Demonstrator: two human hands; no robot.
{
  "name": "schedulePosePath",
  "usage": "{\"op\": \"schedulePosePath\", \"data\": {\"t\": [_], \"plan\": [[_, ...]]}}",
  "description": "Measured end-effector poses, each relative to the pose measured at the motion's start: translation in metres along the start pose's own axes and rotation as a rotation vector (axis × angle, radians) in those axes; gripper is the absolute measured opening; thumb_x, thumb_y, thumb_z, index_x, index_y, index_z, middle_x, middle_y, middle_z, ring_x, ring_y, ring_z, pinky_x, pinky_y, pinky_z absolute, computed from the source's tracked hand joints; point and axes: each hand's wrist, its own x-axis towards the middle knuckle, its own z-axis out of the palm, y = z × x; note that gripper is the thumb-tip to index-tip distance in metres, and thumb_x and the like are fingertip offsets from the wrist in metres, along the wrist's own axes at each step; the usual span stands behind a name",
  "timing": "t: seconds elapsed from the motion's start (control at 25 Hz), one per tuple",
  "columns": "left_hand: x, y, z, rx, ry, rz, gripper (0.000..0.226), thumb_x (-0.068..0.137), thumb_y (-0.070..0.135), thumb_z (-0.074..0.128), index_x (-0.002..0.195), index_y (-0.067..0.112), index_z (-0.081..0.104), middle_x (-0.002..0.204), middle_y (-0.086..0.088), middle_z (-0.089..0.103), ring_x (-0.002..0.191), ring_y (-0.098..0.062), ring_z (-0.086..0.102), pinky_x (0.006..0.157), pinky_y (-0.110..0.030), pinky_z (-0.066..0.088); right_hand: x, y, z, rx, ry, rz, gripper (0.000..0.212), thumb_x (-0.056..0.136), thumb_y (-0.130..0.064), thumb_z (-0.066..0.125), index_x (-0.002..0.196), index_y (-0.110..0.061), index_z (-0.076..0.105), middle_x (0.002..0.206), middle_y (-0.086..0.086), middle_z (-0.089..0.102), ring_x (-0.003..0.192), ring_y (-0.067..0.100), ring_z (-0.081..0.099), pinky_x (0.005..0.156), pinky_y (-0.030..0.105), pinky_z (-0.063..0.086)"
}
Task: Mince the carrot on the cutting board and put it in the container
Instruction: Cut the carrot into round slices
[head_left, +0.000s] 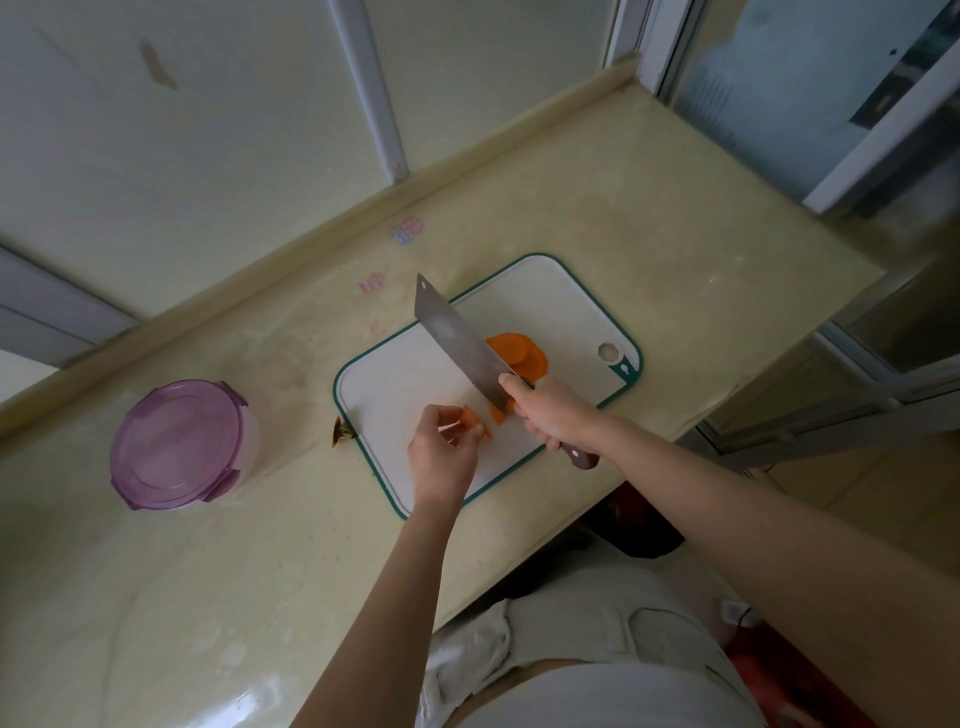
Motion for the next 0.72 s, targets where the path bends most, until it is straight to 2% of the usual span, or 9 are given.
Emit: {"op": "schedulePosePath", "data": {"t": [0.24,0.52,0.72], "plan": [[0.001,0.000,0.000,0.002,0.008,-0.002,0.020,0.080,0.010,0.071,0.085,0.020,0.054,0.087,0.007,0.060,0.089,-0.013,0.062,0.077,-0.022,0.048,-0.026,0.005,0.012,0.046,0.084,-0.043,0.051,0.097,-0.052,0.038,0.057,-0.021,0.030,0.045,-0.006,0.029,0.031,0.008,0.025,0.035,0.018,0.023],[-0.002,-0.003,-0.001,-0.006,0.022,0.022,0.013,0.088,0.020,0.064,0.098,0.015,0.059,0.096,0.002,0.062,0.093,-0.014,0.060,0.078,-0.022,0.045,-0.047,0.019,0.017,0.052,0.095,0.021,0.050,0.095,-0.052,0.042,0.059,-0.018,0.036,0.052,-0.002,0.035,0.036,0.009,0.033,0.036,0.019,0.026],[-0.002,-0.003,0.003,-0.031,0.045,-0.002,0.011,0.086,0.017,0.065,0.095,0.014,0.059,0.093,0.000,0.063,0.092,-0.016,0.062,0.082,-0.026,0.049,-0.057,0.022,0.019,-0.027,0.110,-0.014,0.052,0.095,-0.052,0.042,0.057,-0.017,0.039,0.052,-0.001,0.040,0.046,0.013,0.040,0.047,0.027,0.032]]}}
